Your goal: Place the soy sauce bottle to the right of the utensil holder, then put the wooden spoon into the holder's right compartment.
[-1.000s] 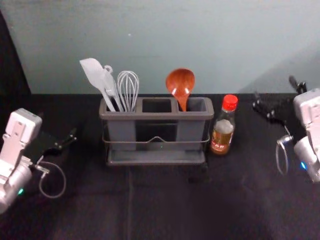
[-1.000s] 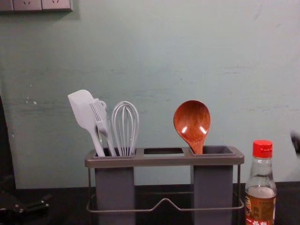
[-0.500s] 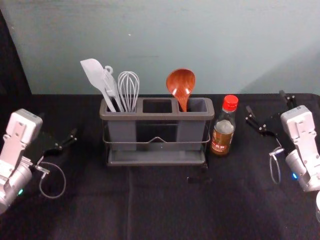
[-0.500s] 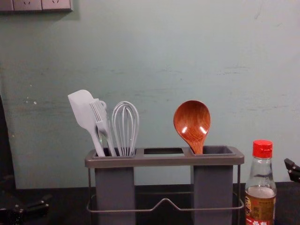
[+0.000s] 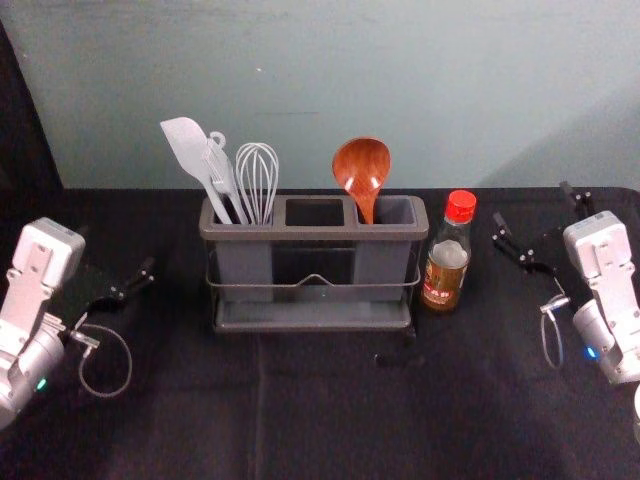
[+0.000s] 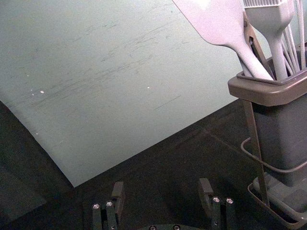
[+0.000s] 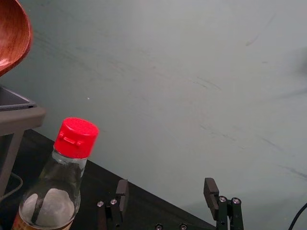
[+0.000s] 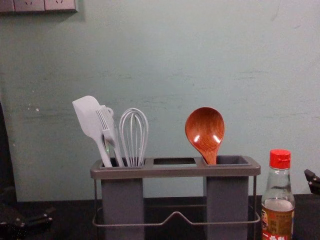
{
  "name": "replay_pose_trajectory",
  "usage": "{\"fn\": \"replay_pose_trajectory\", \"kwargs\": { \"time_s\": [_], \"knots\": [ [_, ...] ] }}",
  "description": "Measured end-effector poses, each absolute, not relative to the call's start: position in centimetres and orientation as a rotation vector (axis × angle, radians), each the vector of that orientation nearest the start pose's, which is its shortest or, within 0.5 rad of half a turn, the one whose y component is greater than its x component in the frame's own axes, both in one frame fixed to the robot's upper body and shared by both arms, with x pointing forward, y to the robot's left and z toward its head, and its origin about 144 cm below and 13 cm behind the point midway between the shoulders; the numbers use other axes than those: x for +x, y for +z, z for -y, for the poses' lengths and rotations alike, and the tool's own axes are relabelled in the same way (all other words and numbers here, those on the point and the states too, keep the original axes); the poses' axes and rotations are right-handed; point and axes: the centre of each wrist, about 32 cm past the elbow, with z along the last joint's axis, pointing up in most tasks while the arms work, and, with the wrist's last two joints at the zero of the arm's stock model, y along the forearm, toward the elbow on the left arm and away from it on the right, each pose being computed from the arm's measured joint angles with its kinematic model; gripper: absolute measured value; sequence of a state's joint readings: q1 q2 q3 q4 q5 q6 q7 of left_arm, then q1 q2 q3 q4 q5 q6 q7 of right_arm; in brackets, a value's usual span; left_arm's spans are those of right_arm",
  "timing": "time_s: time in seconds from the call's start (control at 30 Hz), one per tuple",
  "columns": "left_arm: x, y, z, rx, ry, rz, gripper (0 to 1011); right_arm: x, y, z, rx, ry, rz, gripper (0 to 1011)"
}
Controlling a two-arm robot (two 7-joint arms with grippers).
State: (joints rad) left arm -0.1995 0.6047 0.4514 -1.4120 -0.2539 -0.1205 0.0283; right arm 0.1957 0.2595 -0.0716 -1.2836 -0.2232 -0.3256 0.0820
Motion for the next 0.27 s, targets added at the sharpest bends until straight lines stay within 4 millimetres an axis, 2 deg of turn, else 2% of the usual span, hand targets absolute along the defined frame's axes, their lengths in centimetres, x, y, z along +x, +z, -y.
{"fn": "replay_pose_trajectory", "kwargs": {
  "time_s": [0.27],
  "knots": [
    [48.86,113.98,-30.97,0.304,1.248,0.285,1011,51.09,113.03,30.39,-0.224,-1.353,0.529,1002]
  ]
}}
